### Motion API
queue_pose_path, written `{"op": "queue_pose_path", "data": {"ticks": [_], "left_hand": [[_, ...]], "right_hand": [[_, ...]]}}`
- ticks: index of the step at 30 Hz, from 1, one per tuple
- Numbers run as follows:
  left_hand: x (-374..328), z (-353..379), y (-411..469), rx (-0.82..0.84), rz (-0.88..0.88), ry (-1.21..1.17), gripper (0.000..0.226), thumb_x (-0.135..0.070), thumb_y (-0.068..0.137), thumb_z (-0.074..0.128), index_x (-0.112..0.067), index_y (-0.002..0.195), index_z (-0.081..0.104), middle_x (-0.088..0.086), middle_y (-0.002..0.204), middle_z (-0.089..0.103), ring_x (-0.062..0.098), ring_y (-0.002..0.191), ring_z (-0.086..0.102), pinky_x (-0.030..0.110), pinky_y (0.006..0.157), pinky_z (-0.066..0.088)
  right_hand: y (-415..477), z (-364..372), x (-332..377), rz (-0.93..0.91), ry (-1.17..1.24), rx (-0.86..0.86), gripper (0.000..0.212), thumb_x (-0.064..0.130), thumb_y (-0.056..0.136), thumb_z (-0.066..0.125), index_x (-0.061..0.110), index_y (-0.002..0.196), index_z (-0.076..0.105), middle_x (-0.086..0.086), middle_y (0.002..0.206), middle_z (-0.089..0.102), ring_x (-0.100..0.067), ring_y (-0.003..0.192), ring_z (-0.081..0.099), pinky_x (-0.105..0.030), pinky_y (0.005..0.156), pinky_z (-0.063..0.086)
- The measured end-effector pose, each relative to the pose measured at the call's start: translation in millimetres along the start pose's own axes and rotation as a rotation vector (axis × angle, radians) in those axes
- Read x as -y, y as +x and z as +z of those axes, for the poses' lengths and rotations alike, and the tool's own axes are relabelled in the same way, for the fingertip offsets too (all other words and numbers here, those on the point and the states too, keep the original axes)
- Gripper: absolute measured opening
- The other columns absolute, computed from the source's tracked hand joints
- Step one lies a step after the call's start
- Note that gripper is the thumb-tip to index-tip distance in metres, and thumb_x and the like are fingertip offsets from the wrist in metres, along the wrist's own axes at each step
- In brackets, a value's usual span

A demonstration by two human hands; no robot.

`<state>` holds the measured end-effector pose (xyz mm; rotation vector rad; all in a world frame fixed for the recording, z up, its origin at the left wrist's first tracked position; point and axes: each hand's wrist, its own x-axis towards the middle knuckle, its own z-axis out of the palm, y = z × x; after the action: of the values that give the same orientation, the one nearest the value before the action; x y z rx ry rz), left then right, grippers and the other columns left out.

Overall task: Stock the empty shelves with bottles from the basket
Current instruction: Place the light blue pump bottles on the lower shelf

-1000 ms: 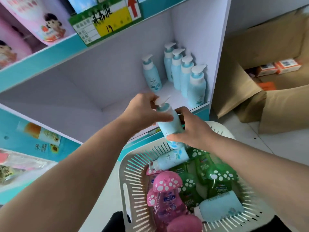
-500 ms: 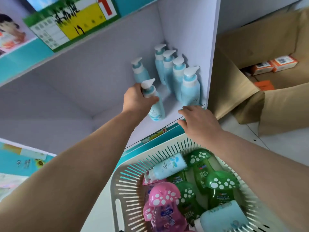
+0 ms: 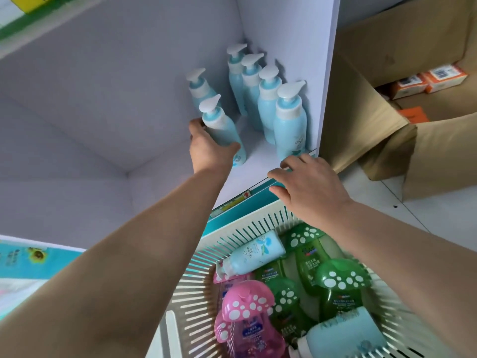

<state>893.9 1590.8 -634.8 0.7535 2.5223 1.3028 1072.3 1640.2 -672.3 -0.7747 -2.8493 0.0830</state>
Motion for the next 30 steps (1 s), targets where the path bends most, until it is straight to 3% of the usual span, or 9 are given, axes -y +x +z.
{"op": "queue_pose_path", "data": {"ticks": [13, 19, 25, 27, 30], "left_hand": [[1.6, 18.0, 40.5, -0.061, -0.010, 0.014, 0.065, -0.008, 0.075, 0.075, -0.015, 0.126, 0.037, 0.006, 0.126, 0.051, 0.027, 0.111, 0.054, 0.043, 0.096, 0.049], [1.3, 17.2, 49.3, -0.047, 0.014, 0.025, 0.065, -0.008, 0.076, 0.075, -0.013, 0.128, 0.036, 0.006, 0.130, 0.045, 0.026, 0.115, 0.051, 0.035, 0.092, 0.048], [5.5, 2.6, 30.3, -0.035, -0.035, 0.034, 0.096, -0.017, 0.069, 0.084, -0.016, 0.144, 0.024, 0.006, 0.146, 0.034, 0.025, 0.125, 0.046, 0.036, 0.102, 0.045], [9.1, -7.0, 11.9, -0.019, 0.022, 0.034, 0.093, -0.017, 0.068, 0.085, -0.016, 0.141, 0.029, 0.004, 0.143, 0.038, 0.022, 0.121, 0.048, 0.040, 0.102, 0.046], [13.6, -26.6, -23.4, -0.005, 0.121, 0.025, 0.077, -0.016, 0.071, 0.082, -0.012, 0.134, 0.038, 0.003, 0.134, 0.045, 0.016, 0.110, 0.052, 0.040, 0.096, 0.049]], "right_hand": [[1.9, 7.8, -1.7, -0.004, 0.005, -0.094, 0.027, 0.042, 0.089, 0.056, 0.021, 0.097, 0.070, -0.004, 0.089, 0.064, -0.024, 0.081, 0.058, -0.033, 0.063, 0.041], [-0.2, 12.9, -0.7, 0.004, -0.006, -0.111, 0.024, 0.038, 0.088, 0.060, 0.021, 0.100, 0.069, -0.004, 0.091, 0.065, -0.025, 0.084, 0.060, -0.034, 0.064, 0.043], [-4.9, 10.7, 5.5, 0.014, 0.024, -0.134, 0.029, 0.036, 0.089, 0.057, 0.020, 0.112, 0.065, -0.005, 0.111, 0.063, -0.026, 0.100, 0.059, -0.039, 0.076, 0.045], [-14.0, 9.2, 8.6, -0.010, 0.049, -0.175, 0.026, 0.030, 0.088, 0.057, 0.020, 0.111, 0.063, -0.004, 0.111, 0.061, -0.026, 0.100, 0.057, -0.040, 0.078, 0.044], [-37.1, 7.4, 17.3, -0.139, 0.117, -0.164, 0.017, 0.023, 0.086, 0.059, 0.021, 0.101, 0.064, -0.001, 0.096, 0.061, -0.023, 0.088, 0.058, -0.039, 0.072, 0.046]]}}
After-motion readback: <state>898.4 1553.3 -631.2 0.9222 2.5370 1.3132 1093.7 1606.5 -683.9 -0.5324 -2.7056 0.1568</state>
